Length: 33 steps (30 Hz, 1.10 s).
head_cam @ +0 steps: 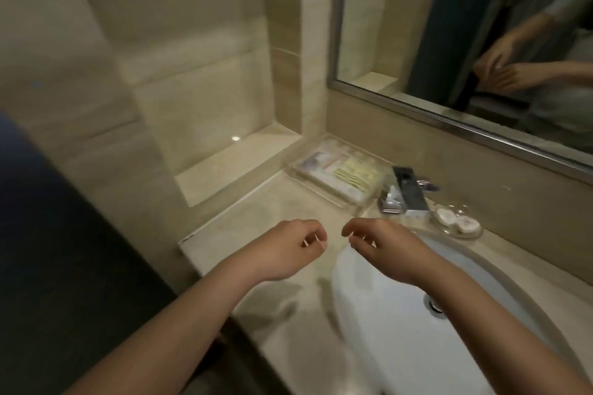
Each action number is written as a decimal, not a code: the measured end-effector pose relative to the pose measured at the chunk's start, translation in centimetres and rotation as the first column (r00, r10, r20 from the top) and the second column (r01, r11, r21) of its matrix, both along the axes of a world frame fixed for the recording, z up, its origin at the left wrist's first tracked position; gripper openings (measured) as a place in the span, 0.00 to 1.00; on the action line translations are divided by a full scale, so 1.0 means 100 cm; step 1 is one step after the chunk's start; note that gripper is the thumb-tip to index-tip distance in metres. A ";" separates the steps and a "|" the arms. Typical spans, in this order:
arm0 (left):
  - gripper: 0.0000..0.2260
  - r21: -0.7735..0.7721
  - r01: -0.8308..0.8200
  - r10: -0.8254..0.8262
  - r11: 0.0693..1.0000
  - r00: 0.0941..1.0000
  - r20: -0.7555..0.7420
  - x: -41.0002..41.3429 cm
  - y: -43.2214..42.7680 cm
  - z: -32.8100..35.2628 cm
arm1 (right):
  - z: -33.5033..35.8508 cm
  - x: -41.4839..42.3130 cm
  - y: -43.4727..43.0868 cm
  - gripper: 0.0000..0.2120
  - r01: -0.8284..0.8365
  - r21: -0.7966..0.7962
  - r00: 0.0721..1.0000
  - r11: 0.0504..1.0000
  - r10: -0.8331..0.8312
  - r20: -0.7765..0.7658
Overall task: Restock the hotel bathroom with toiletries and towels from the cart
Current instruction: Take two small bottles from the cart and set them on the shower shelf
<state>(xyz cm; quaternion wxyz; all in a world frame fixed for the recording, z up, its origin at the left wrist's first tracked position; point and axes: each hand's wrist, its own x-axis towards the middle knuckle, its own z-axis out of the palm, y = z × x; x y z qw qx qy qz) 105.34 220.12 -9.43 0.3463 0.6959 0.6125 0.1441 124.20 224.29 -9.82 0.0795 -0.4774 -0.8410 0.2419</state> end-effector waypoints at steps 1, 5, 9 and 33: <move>0.10 0.010 -0.035 0.035 0.999 0.999 -0.004 -0.020 -0.019 0.005 | 0.004 -0.022 -0.011 0.11 -0.039 -0.007 0.999 0.999 0.039 0.002; 0.11 0.000 -0.170 0.170 0.985 0.984 -0.055 -0.098 -0.099 0.014 | 0.010 -0.114 -0.060 0.12 -0.218 -0.012 0.976 0.976 0.218 0.021; 0.11 -0.080 -0.316 0.309 0.945 0.947 -0.085 -0.174 -0.185 0.016 | 0.006 -0.205 -0.108 0.10 -0.420 -0.049 0.907 0.906 0.421 0.026; 0.09 -0.061 -0.997 0.995 0.049 0.054 -0.087 -0.267 -0.472 -0.041 | -0.041 -0.501 -0.336 0.11 -0.975 -0.216 0.039 0.054 0.997 0.074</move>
